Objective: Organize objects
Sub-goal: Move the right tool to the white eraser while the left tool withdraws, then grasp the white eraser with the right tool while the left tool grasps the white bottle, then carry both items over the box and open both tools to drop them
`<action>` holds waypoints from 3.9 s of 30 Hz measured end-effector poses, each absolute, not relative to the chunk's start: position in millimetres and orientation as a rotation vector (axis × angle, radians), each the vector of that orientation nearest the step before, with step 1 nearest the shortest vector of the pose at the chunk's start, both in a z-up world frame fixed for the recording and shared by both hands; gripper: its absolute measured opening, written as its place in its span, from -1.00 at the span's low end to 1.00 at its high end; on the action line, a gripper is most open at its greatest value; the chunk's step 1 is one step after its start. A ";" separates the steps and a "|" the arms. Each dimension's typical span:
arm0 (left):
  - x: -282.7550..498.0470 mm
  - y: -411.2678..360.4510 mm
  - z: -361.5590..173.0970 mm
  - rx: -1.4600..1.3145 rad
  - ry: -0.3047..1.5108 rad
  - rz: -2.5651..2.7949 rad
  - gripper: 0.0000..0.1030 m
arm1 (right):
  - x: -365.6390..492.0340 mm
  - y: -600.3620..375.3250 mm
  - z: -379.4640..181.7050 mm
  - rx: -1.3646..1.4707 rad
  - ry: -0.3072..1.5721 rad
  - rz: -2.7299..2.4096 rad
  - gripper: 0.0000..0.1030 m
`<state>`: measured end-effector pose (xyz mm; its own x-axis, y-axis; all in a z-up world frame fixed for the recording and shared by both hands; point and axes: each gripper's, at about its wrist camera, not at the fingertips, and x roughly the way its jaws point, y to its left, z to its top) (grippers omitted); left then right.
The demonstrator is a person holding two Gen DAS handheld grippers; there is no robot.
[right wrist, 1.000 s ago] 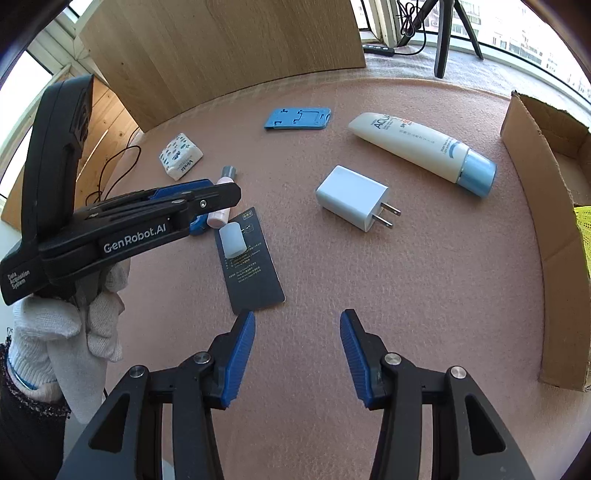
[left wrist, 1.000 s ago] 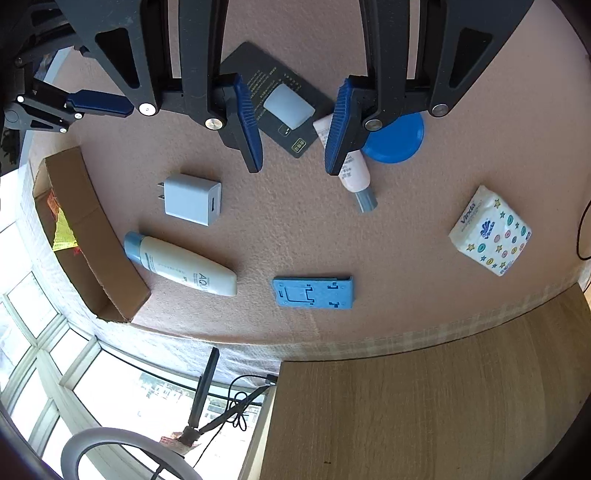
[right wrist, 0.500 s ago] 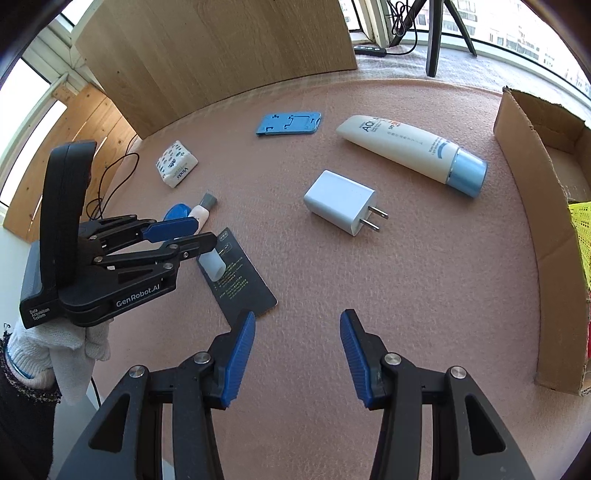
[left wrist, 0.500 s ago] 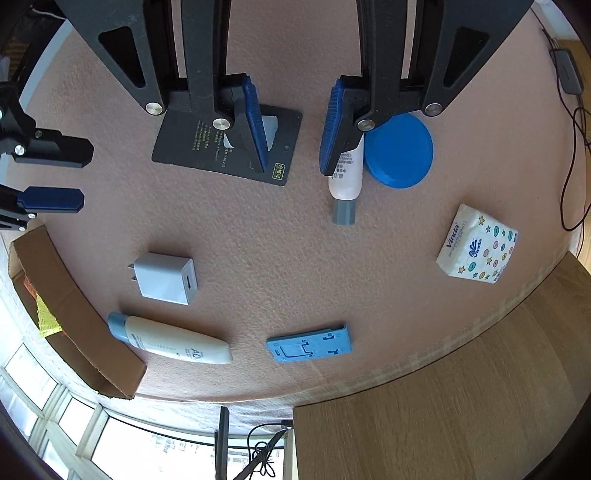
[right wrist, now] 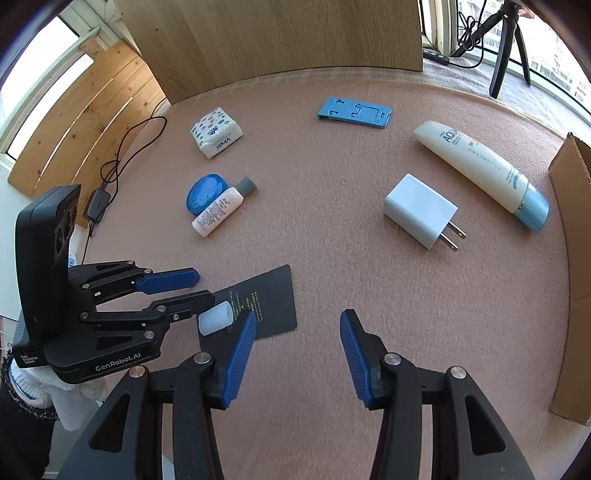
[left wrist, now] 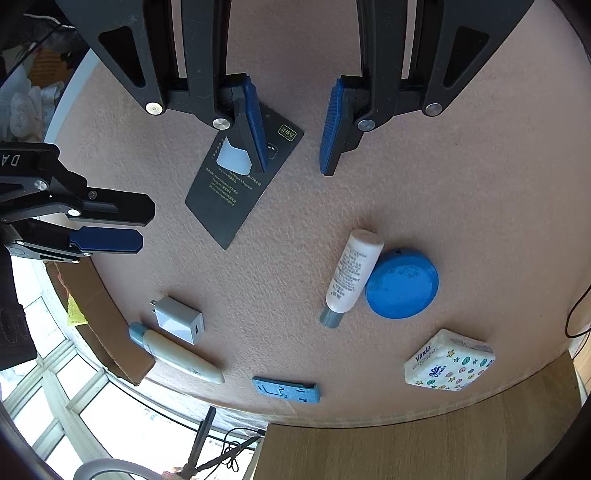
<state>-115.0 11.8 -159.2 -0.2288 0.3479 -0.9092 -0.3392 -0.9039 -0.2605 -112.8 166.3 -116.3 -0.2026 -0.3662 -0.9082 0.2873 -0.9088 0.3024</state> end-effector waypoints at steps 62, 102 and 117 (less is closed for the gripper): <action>-198.1 29.9 -163.5 -1.562 0.154 2.248 -0.57 | -68.5 124.4 -140.7 1.706 -0.058 -2.142 -0.68; -117.9 318.4 -53.1 -1.176 0.105 2.006 -0.57 | -73.3 456.0 -42.8 1.535 -0.398 -2.710 -0.73; -150.5 439.9 -59.0 -1.171 0.176 1.998 -0.56 | -78.8 494.2 -54.9 1.539 -0.424 -2.687 -0.60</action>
